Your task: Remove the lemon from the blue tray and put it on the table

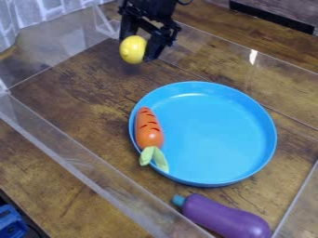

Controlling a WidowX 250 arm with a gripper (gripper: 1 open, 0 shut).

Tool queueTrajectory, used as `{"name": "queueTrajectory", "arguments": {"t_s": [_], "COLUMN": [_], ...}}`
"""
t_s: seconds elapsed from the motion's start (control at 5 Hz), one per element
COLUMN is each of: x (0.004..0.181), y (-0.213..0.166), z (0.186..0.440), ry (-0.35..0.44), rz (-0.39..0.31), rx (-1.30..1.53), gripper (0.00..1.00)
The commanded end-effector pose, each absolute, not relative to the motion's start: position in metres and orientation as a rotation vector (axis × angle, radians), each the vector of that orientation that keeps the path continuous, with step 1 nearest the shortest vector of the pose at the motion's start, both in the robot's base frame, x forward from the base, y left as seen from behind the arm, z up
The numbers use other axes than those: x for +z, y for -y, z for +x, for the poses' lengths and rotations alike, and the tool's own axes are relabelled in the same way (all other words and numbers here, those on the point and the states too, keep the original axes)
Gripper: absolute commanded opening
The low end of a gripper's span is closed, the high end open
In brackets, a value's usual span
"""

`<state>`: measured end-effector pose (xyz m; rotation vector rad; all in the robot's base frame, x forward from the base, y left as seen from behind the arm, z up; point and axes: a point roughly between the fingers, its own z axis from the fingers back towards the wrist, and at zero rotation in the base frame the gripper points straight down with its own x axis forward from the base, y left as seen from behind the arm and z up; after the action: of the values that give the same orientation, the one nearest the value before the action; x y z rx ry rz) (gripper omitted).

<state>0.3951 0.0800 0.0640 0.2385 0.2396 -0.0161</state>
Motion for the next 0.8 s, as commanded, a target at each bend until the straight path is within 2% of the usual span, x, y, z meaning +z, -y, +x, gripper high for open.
{"name": "queueTrajectory", "arguments": {"t_s": [0.0, 0.4, 0.6], "x": [0.082, 0.063, 0.061], "y": [-0.099, -0.115, -0.117], "z": [0.408, 0.416, 0.415], "ry": [-0.182, -0.222, -0.226], "rz": [0.263, 0.279, 0.262], "rx": [0.021, 0.028, 0.025], "gripper": [0.0, 0.0, 1.0]}}
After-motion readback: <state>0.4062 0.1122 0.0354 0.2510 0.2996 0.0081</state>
